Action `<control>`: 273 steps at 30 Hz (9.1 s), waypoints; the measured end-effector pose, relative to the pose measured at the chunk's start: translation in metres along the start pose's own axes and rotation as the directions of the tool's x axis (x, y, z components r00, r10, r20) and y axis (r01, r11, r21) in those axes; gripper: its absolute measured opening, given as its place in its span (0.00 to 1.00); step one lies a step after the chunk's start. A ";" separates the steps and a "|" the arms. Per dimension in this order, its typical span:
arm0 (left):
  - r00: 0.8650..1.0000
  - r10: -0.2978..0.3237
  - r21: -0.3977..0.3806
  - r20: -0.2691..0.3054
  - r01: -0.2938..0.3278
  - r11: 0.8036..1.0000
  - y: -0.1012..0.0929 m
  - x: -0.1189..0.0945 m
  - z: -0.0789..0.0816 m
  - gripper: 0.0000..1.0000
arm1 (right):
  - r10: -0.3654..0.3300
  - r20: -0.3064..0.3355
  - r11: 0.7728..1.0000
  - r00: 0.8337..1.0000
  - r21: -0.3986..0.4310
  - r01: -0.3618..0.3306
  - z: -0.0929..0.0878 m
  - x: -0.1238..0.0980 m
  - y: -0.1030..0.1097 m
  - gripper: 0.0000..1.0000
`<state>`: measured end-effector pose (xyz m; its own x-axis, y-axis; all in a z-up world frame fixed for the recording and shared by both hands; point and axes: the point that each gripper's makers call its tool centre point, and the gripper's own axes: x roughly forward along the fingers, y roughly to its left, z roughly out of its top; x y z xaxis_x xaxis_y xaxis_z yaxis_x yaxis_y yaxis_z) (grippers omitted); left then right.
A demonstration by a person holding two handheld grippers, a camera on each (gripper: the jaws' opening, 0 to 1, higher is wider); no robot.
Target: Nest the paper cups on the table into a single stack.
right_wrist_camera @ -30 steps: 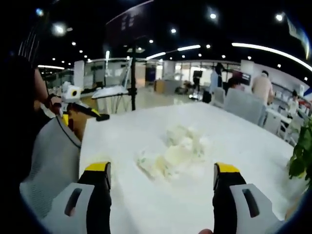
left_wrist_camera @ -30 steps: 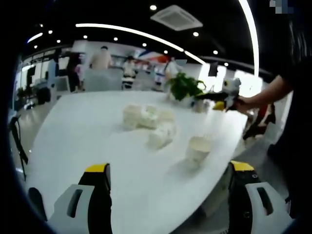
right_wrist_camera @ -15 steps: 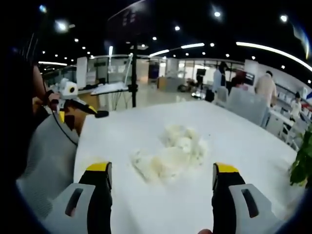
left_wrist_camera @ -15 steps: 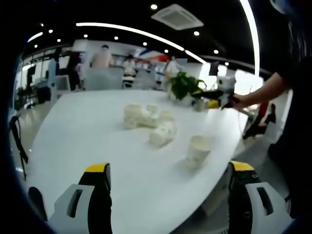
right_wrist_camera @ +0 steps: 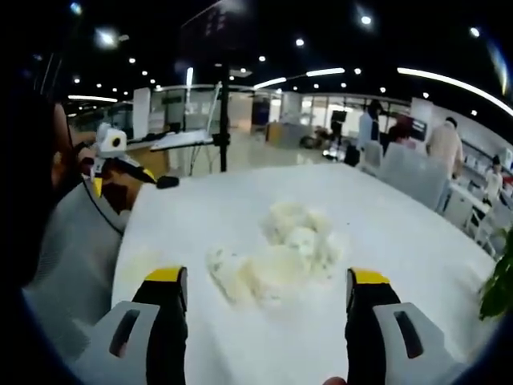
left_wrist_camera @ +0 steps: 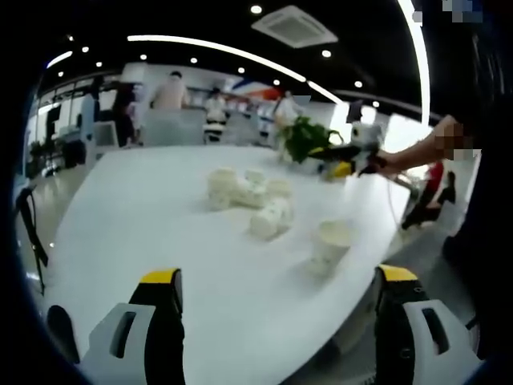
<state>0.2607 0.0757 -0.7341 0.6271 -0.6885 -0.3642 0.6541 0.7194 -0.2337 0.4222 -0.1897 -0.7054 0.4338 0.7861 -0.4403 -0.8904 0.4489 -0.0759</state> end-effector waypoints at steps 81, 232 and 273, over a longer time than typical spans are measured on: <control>0.998 0.063 -0.070 -0.022 -0.064 0.995 0.014 0.004 -0.008 0.98 | 0.125 -0.143 0.988 0.982 -0.077 -0.137 -0.031 0.080 -0.022 0.64; 1.000 0.009 -0.021 0.022 -0.009 1.000 0.006 0.006 0.003 0.95 | 0.099 -0.067 0.989 0.993 -0.107 -0.106 0.020 0.026 0.016 0.42; 0.997 -0.039 0.021 0.063 0.038 0.999 0.010 0.020 0.028 0.94 | 0.240 0.045 0.965 0.970 -0.123 -0.233 0.087 0.005 0.124 0.41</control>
<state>0.2917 0.0665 -0.7190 0.6264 -0.7206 -0.2972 0.6862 0.6907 -0.2283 0.3263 -0.0934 -0.6396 0.2134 0.8889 -0.4054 -0.9769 0.1980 -0.0803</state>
